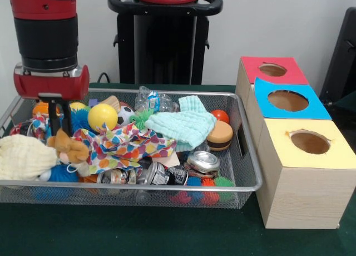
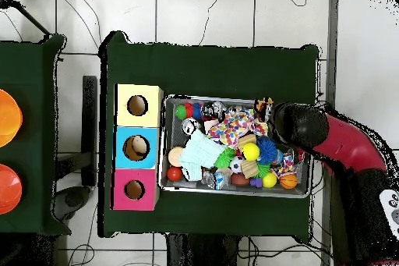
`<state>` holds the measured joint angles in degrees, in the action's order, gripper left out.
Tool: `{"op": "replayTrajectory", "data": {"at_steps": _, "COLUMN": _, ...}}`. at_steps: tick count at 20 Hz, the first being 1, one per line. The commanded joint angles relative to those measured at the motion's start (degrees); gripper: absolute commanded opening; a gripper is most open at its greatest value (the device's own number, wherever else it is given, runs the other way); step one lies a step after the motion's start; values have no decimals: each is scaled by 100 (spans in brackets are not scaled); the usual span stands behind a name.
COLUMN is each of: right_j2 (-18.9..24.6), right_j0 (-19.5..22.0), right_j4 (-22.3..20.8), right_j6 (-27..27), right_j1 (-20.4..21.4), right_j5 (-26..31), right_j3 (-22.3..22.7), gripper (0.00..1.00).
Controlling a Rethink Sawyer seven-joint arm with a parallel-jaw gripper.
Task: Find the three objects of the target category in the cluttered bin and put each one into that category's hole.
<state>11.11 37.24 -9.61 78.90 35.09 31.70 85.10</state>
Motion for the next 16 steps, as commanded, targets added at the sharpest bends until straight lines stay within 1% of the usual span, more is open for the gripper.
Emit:
{"op": "replayTrajectory", "data": {"at_steps": 1, "right_j2": 128, "right_j0": -85, "right_j4": -21, "right_j6": 217, "right_j1": 588, "right_j5": 714, "right_j3": 532, "gripper": 0}}
{"op": "replayTrajectory", "data": {"at_steps": 6, "right_j2": 161, "right_j0": -33, "right_j4": 24, "right_j6": 152, "right_j1": 658, "right_j5": 873, "right_j3": 516, "gripper": 0}}
{"op": "replayTrajectory", "data": {"at_steps": 12, "right_j2": 222, "right_j0": 5, "right_j4": -28, "right_j6": 71, "right_j1": 565, "right_j5": 929, "right_j3": 434, "gripper": 0}}
{"op": "replayTrajectory", "data": {"at_steps": 16, "right_j2": 223, "right_j0": -21, "right_j4": -27, "right_j6": 117, "right_j1": 648, "right_j5": 880, "right_j3": 557, "gripper": 0}}
